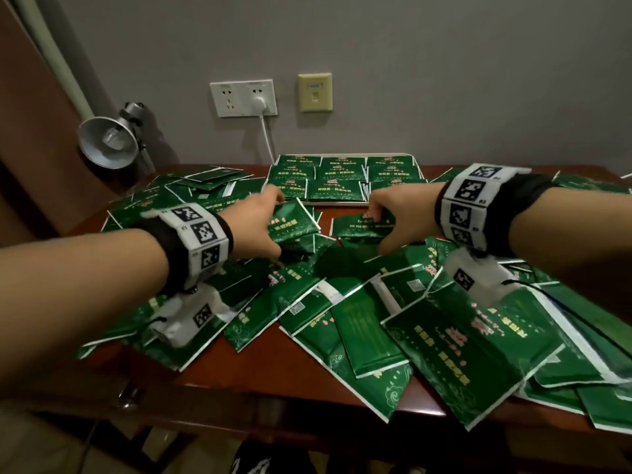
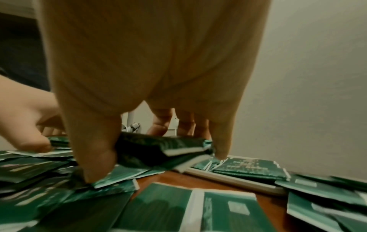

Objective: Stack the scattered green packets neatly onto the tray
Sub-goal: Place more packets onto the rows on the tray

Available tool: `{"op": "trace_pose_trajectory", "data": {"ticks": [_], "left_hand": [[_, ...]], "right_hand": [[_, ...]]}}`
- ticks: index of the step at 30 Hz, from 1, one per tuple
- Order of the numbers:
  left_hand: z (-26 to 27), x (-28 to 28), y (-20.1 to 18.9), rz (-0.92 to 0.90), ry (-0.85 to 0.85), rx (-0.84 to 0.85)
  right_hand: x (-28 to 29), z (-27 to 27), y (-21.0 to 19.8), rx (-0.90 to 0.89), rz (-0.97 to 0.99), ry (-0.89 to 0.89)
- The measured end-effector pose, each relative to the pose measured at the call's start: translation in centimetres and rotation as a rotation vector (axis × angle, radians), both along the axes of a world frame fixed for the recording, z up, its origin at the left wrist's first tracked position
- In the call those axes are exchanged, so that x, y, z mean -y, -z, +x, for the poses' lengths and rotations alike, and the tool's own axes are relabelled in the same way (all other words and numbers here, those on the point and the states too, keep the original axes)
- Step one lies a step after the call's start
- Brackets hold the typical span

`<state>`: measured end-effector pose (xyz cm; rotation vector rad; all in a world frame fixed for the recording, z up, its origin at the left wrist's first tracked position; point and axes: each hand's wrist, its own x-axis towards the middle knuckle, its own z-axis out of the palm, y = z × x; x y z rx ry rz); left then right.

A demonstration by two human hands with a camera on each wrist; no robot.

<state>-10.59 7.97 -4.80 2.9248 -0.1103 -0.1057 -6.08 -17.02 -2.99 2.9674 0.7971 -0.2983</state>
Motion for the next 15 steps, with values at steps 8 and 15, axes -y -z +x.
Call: {"op": "trace_pose_trajectory", "data": {"ticks": [8,15], "left_hand": [[12.0,-2.7,-4.0,0.099,0.041,0.045],[23.4,-4.0,-3.4,0.106,0.067,0.022]], "right_hand": [[-1.7,10.6,-1.8,0.159,0.037,0.128],[-4.7,21.7,-1.1,0.146,0.007,0.140]]}}
